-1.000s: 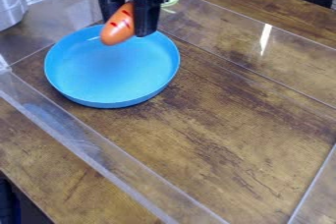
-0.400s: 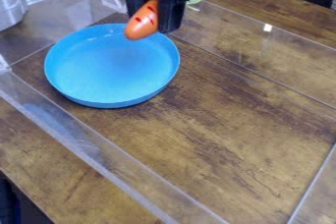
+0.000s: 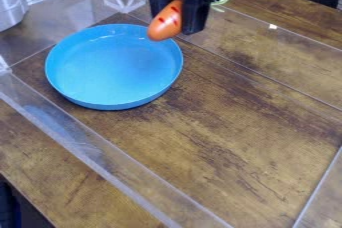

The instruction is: Remove the carrot from inside the blue tray and put it on the table

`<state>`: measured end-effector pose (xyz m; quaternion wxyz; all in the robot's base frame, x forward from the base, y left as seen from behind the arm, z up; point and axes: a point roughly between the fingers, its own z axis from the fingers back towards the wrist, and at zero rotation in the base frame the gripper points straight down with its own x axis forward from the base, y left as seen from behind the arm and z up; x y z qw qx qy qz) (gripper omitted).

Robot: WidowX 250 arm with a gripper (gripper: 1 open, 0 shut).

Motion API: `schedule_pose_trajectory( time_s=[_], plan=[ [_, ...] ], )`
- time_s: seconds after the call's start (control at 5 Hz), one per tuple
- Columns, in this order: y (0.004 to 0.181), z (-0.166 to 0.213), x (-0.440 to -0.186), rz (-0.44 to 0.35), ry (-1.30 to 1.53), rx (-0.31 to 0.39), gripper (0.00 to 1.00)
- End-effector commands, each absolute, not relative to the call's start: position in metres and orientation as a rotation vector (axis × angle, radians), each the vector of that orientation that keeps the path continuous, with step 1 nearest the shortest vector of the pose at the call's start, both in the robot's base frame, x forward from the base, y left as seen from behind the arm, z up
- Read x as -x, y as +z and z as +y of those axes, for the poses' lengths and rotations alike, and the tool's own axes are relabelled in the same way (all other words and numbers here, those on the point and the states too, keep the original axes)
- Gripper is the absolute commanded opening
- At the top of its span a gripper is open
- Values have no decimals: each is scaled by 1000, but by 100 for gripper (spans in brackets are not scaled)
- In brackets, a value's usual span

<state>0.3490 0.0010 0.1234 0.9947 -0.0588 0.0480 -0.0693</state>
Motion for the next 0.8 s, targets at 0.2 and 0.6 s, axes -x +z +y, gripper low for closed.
schedule_pose_trajectory(
  time_s=[0.2,0.6],
  plan=[
    [143,-20,-364,21,-196,114,0],
    [140,-20,-377,4,-188,116,0]
  ],
)
